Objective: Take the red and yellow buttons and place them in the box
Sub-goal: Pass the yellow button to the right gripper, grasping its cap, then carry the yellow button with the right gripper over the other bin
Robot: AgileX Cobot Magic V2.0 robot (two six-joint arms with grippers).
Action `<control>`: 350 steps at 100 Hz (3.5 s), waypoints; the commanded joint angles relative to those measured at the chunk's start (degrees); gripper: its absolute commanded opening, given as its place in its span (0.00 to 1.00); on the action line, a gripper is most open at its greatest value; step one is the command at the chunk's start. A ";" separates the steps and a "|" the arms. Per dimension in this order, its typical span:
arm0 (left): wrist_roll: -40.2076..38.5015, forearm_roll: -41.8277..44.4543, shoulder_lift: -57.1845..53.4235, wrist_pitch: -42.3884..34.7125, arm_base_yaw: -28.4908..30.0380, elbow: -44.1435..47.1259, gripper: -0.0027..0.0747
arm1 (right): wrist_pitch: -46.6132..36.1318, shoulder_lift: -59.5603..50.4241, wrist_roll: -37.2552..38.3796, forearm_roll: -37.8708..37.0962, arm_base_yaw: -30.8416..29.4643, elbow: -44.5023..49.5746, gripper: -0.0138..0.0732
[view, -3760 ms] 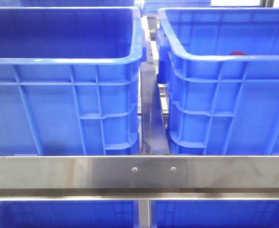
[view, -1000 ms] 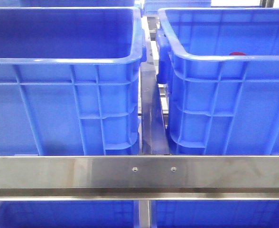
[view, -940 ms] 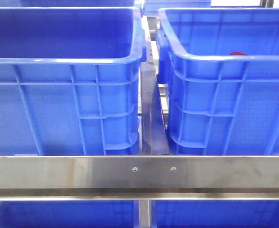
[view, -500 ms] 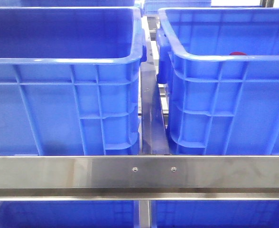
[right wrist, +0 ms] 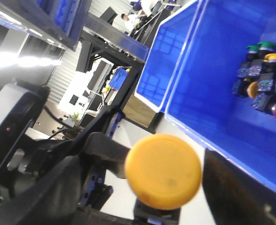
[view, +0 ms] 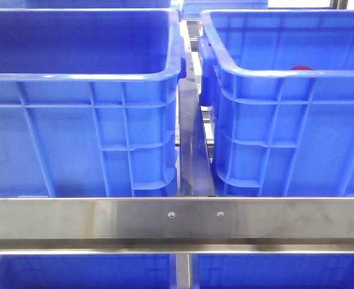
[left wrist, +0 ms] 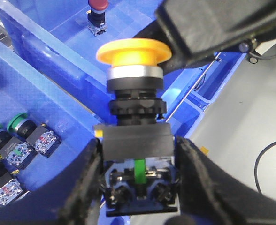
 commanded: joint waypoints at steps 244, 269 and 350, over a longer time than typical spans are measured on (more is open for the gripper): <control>-3.64 -0.56 -44.50 -4.74 44.17 25.73 0.35 | -10.03 -1.35 -11.17 -6.20 -16.82 -11.62 0.43; -3.64 -0.56 -44.73 -4.61 44.17 25.73 0.01 | -29.72 -1.35 -12.82 -16.13 -16.82 -12.97 0.43; -3.64 -0.56 -44.73 -4.52 44.17 25.73 0.01 | -74.27 15.65 -16.50 -16.57 -16.82 -14.20 0.43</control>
